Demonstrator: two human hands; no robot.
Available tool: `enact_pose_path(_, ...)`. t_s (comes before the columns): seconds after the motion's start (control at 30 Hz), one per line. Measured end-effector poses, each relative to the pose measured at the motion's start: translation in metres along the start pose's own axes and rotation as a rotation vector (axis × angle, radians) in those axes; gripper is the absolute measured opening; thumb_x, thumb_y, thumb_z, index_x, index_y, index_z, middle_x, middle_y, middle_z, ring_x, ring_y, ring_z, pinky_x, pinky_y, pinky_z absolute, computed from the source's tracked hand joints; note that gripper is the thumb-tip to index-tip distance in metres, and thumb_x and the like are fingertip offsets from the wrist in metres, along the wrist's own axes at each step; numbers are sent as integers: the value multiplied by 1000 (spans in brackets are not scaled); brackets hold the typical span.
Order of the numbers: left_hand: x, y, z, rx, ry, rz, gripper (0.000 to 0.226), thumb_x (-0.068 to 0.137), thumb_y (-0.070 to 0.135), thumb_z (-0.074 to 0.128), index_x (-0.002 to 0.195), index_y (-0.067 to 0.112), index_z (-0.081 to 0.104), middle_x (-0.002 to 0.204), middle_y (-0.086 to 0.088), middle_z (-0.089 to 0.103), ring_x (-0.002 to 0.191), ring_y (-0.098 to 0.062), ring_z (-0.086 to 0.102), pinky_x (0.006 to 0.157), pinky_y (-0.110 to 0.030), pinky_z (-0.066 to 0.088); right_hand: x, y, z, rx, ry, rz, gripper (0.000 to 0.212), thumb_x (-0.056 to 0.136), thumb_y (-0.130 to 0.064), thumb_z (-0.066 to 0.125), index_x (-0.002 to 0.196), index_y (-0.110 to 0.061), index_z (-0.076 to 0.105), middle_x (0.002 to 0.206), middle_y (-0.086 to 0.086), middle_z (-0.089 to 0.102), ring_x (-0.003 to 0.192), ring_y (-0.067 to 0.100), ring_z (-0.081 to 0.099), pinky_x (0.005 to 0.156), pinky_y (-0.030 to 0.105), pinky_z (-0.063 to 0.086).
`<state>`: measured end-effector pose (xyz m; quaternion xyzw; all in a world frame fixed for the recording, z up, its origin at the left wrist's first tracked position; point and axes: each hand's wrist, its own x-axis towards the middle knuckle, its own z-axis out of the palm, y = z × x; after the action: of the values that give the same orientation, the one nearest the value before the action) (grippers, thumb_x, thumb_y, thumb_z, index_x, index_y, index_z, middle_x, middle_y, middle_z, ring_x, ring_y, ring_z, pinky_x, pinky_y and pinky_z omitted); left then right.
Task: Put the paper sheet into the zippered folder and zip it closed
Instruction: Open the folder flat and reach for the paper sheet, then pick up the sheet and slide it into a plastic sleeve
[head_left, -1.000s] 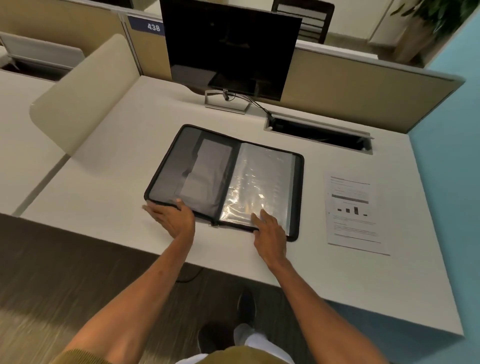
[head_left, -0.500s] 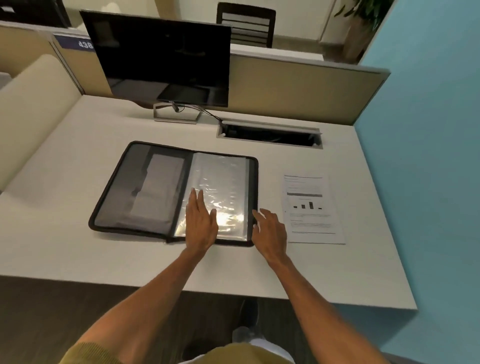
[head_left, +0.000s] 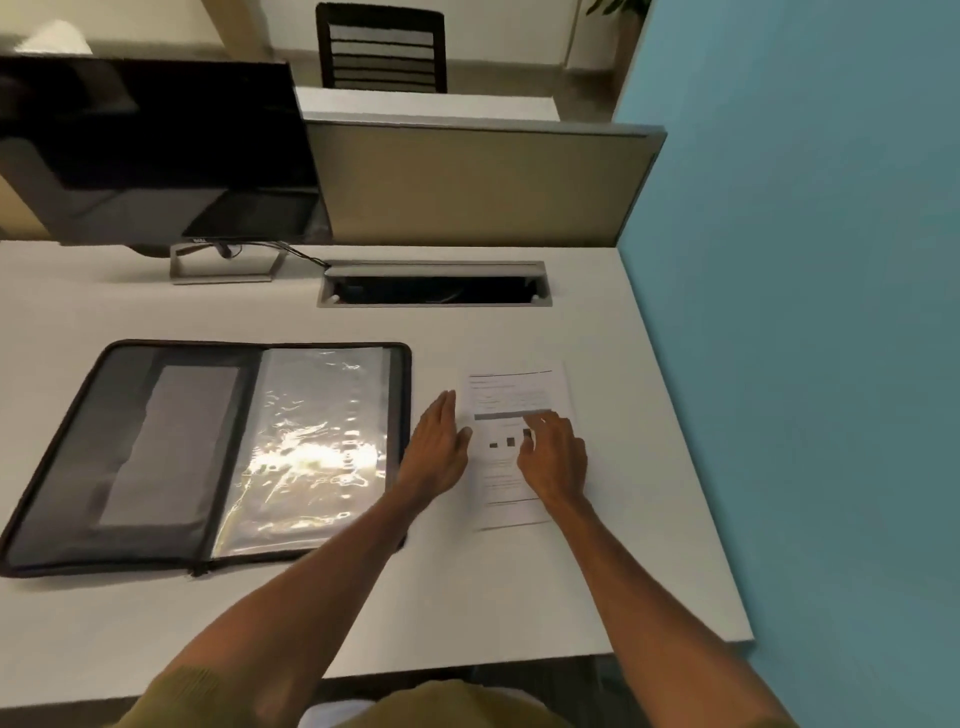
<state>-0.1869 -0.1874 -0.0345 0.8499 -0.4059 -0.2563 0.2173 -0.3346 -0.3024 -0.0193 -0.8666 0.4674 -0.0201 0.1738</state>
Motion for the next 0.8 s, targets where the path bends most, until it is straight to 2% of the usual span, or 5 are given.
enact_pose_path(0.23, 31, 34, 16, -154, -5, -103, 62, 114, 22, 49, 167, 8, 21, 168, -15, 32, 154, -35, 37, 125, -48, 41, 29, 41, -15, 141, -19, 260, 54, 103, -19, 60, 155, -15, 45, 153, 8, 51, 141, 27, 50, 110, 42, 48)
enact_pose_path(0.4, 44, 44, 23, -291, 25, -338, 64, 108, 26, 61, 161, 7, 31, 162, -16, 36, 150, -38, 40, 123, -53, 44, 47, 48, -15, 154, -86, 360, 52, 102, -19, 63, 149, -7, 46, 151, 14, 46, 140, 32, 47, 110, 45, 49)
enact_pose_path(0.57, 58, 52, 21, -455, 24, -518, 61, 107, 25, 63, 160, 12, 34, 159, -14, 38, 144, -38, 46, 119, -55, 50, 58, 46, -14, 347, -51, 499, 52, 94, -9, 72, 141, -3, 50, 145, 18, 54, 137, 36, 51, 107, 45, 52)
enact_pose_path(0.67, 66, 47, 16, -667, 19, -608, 58, 110, 16, 57, 162, 12, 32, 159, -15, 47, 142, -39, 53, 119, -56, 50, 63, 49, -13, 471, -63, 553, 32, 96, -5, 68, 126, 4, 69, 134, 22, 69, 120, 39, 69, 85, 35, 60)
enact_pose_path(0.8, 69, 39, 10, -774, 16, -634, 38, 112, 10, 51, 149, 7, 53, 146, -15, 63, 128, -40, 66, 112, -57, 56, 65, 51, -12, 595, -97, 571, 16, 96, 3, 60, 96, 5, 75, 111, 21, 77, 95, 31, 72, 66, 25, 48)
